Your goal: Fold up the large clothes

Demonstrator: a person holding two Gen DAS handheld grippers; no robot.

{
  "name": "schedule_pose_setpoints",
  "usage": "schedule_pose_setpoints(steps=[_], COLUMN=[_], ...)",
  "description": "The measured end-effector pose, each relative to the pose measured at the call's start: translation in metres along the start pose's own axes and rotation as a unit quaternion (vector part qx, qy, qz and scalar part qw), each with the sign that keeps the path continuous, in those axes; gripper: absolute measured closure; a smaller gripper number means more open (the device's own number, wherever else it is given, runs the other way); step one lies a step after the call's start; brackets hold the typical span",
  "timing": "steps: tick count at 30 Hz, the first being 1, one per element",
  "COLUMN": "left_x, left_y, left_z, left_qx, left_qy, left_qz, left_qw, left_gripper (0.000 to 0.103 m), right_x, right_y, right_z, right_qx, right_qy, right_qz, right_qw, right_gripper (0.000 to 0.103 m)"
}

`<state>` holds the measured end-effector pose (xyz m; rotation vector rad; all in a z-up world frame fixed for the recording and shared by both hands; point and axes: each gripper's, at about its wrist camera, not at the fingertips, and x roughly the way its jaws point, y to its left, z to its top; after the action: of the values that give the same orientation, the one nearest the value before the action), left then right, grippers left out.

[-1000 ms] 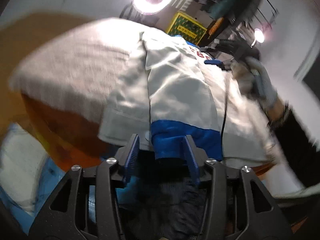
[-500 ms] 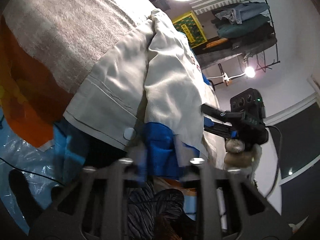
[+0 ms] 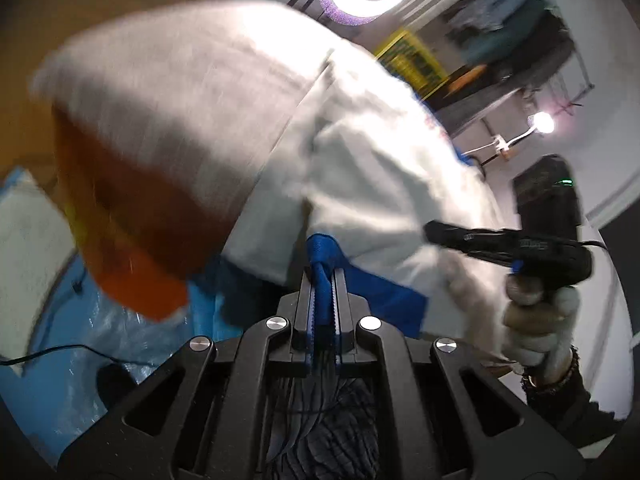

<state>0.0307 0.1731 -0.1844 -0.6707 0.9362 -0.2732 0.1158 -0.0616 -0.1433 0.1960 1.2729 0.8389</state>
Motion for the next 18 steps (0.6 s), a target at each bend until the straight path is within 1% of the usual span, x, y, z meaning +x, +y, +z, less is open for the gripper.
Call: schedule_pose_setpoints(steps=[1,3,5,6,7,8,9,10,12,13,14,16,18], left_x=[0.005,0.008,0.001,-0.005,-0.008,-0.012,-0.015,-0.017,-0.016,-0.016,-0.015,-0.014,-0.018], left_y=[0.004,0.001,-0.008,-0.012,-0.014,-0.014,-0.013,-0.014,-0.011,-0.007,-0.005,0.002,0.007], left_z=[-0.002,-0.005,-0.005,-0.004,0.0,0.001,0.0,0.001,-0.001,-0.001,-0.001,-0.004,-0.005], left_qx=[-0.006,-0.001,0.027,0.039,0.042,0.045,0.047,0.048,0.048,0.045,0.041,0.035,0.029], left_qy=[0.004,0.009,0.002,-0.005,-0.01,-0.018,-0.022,-0.026,-0.028,-0.03,-0.032,-0.037,-0.045], left_qz=[0.001,-0.001,0.01,0.017,0.02,0.022,0.02,0.017,0.018,0.02,0.024,0.029,0.03], left_qw=[1.0,1.0,0.9996,0.9991,0.9989,0.9986,0.9985,0.9984,0.9983,0.9983,0.9984,0.9983,0.9981], left_gripper=[0.098,0.098,0.098,0.098,0.098,0.098,0.098,0.098,0.092,0.082,0.077,0.077,0.073], right_x=[0.001,0.0,-0.011,-0.019,-0.025,-0.041,-0.048,-0.052,-0.059,-0.057,-0.05,-0.033,-0.014], right_y=[0.0,0.0,0.0,-0.001,0.0,0.001,0.0,0.0,0.006,0.009,0.01,0.01,0.005], right_z=[0.0,-0.004,-0.006,-0.005,0.0,0.004,0.008,0.013,0.023,0.025,0.028,0.033,0.029], right_qx=[-0.001,-0.017,-0.027,-0.028,-0.03,-0.037,-0.042,-0.046,-0.06,-0.066,-0.068,-0.072,-0.074], right_qy=[0.001,0.009,0.014,0.009,-0.005,-0.034,-0.052,-0.069,-0.096,-0.099,-0.097,-0.078,-0.06], right_qz=[-0.002,-0.002,-0.017,-0.023,-0.028,-0.037,-0.042,-0.046,-0.057,-0.068,-0.079,-0.092,-0.101], right_qw=[1.0,1.0,0.999,0.999,0.999,0.998,0.997,0.995,0.992,0.991,0.99,0.99,0.99], right_gripper=[0.099,0.096,0.087,0.083,0.077,0.077,0.076,0.073,0.068,0.067,0.067,0.067,0.068])
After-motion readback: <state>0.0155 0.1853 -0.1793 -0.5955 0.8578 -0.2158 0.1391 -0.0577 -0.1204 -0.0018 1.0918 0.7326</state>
